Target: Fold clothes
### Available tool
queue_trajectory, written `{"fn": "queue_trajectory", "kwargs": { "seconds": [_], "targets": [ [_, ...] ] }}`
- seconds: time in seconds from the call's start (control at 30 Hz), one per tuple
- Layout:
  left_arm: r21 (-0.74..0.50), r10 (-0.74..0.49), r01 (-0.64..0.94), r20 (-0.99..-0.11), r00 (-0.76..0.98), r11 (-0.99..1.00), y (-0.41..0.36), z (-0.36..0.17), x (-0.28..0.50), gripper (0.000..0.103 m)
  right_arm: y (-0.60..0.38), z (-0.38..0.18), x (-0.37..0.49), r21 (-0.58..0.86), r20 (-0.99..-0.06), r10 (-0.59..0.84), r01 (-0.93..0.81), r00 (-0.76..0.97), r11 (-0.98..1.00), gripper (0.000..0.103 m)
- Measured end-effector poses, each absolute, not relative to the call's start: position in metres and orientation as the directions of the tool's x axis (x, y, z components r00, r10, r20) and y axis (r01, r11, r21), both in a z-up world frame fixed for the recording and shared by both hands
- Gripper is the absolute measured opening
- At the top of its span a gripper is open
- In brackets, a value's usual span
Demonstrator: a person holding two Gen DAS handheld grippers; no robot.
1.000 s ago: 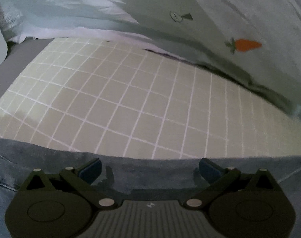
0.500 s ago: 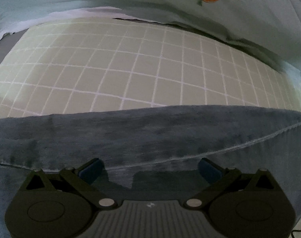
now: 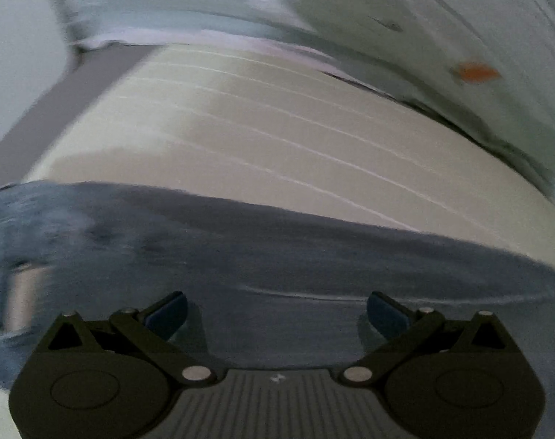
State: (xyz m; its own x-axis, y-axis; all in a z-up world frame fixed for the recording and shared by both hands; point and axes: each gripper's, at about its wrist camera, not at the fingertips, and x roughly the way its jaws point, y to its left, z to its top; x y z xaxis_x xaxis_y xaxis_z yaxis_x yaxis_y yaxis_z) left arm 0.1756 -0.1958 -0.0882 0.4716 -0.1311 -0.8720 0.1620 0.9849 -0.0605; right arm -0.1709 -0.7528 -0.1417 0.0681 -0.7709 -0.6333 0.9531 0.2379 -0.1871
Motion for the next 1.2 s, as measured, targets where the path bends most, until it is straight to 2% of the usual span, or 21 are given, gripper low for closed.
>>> {"fn": "queue_trajectory", "kwargs": {
  "seconds": [0.07,0.17,0.4,0.5,0.63,0.73,0.83,0.9,1.0,1.07,1.2],
  "targets": [
    [-0.055,-0.097,0.098,-0.858,0.505,0.994,-0.161,-0.081,0.171,0.103,-0.730,-0.133,-0.159,-0.207,-0.616,-0.780,0.933,0.110,0.295,0.066],
    [-0.032,-0.043,0.029,-0.840,0.541,0.999,-0.118,-0.074,0.168,0.103,-0.687,-0.128,-0.129,-0.116,-0.652,-0.713,0.895,0.259,0.431,0.078],
    [-0.010,-0.003,-0.010,-0.809,0.588,1.000,-0.064,-0.075,0.194,0.103,-0.577,-0.129,-0.038,0.167,-0.706,-0.406,0.694,0.580,0.700,0.085],
    [-0.008,0.008,-0.024,-0.801,0.599,1.000,-0.047,-0.080,0.212,0.103,-0.531,-0.139,0.007,0.186,-0.714,-0.332,0.624,0.616,0.759,0.085],
    [0.005,0.025,-0.034,-0.793,0.608,0.999,-0.026,-0.087,0.230,0.103,-0.488,-0.149,0.055,0.197,-0.703,-0.305,0.588,0.643,0.785,0.087],
    [-0.040,-0.025,-0.014,-0.817,0.576,0.999,-0.016,-0.100,0.244,0.103,-0.467,-0.155,0.080,0.208,-0.719,-0.298,0.603,0.628,0.770,0.090],
    [-0.091,-0.073,-0.006,-0.830,0.552,0.996,-0.007,-0.110,0.250,0.103,-0.449,-0.163,0.090,0.156,-0.746,-0.339,0.645,0.574,0.748,0.090],
    [-0.135,-0.105,-0.018,-0.839,0.534,0.991,0.000,-0.117,0.255,0.103,-0.440,-0.165,0.093,0.120,-0.751,-0.374,0.669,0.545,0.734,0.085],
    [-0.187,-0.145,-0.032,-0.848,0.510,0.982,0.008,-0.127,0.258,0.103,-0.433,-0.165,0.093,0.065,-0.759,-0.414,0.690,0.503,0.721,0.070],
    [-0.181,-0.151,-0.009,-0.844,0.515,0.983,0.007,-0.129,0.257,0.103,-0.434,-0.163,0.091,0.039,-0.761,-0.432,0.700,0.484,0.713,0.051],
    [-0.165,-0.153,0.022,-0.846,0.511,0.986,0.006,-0.129,0.259,0.103,-0.443,-0.162,0.081,0.046,-0.760,-0.440,0.715,0.479,0.698,0.028]
  ]
}}
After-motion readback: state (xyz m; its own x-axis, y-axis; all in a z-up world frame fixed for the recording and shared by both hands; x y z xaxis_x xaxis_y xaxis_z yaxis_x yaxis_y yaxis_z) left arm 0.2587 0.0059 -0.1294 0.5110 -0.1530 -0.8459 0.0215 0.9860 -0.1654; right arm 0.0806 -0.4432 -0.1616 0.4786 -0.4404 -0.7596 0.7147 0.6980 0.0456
